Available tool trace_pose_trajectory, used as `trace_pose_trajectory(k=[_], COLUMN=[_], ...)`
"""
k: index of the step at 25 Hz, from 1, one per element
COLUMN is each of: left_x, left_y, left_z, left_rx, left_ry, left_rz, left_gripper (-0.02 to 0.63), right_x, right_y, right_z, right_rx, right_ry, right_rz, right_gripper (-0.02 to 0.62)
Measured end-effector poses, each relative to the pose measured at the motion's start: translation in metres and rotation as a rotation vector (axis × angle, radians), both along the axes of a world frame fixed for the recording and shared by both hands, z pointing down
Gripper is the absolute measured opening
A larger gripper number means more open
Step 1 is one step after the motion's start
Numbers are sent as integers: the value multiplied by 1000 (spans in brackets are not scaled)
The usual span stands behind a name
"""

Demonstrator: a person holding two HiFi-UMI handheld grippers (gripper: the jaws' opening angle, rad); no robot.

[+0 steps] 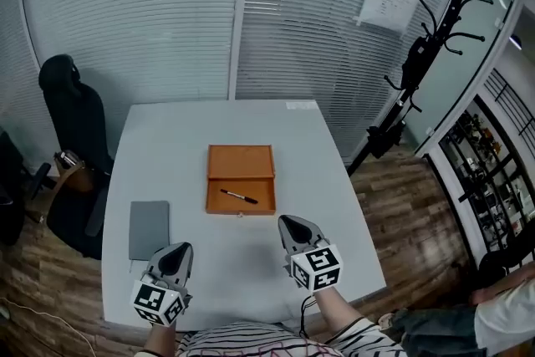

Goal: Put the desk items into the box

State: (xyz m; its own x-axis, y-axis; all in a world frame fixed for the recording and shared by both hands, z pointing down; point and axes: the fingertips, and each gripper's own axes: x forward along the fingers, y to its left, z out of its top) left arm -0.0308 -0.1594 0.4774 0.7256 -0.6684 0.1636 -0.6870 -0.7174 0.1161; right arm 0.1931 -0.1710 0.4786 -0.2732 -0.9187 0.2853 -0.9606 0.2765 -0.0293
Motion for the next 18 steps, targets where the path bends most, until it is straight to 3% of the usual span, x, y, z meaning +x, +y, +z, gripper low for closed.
trace_pose_trajectory(k=[18], left_x=[11], left_y=[24], left_z=[0], left_rx=[11], left_ry=[-16], left_rz=[128], left_gripper=[26], right_x=[2], right_y=[93], right_z=[5], right_rx=[7], right_ry=[-124], right_rz=[137], right_gripper=[26])
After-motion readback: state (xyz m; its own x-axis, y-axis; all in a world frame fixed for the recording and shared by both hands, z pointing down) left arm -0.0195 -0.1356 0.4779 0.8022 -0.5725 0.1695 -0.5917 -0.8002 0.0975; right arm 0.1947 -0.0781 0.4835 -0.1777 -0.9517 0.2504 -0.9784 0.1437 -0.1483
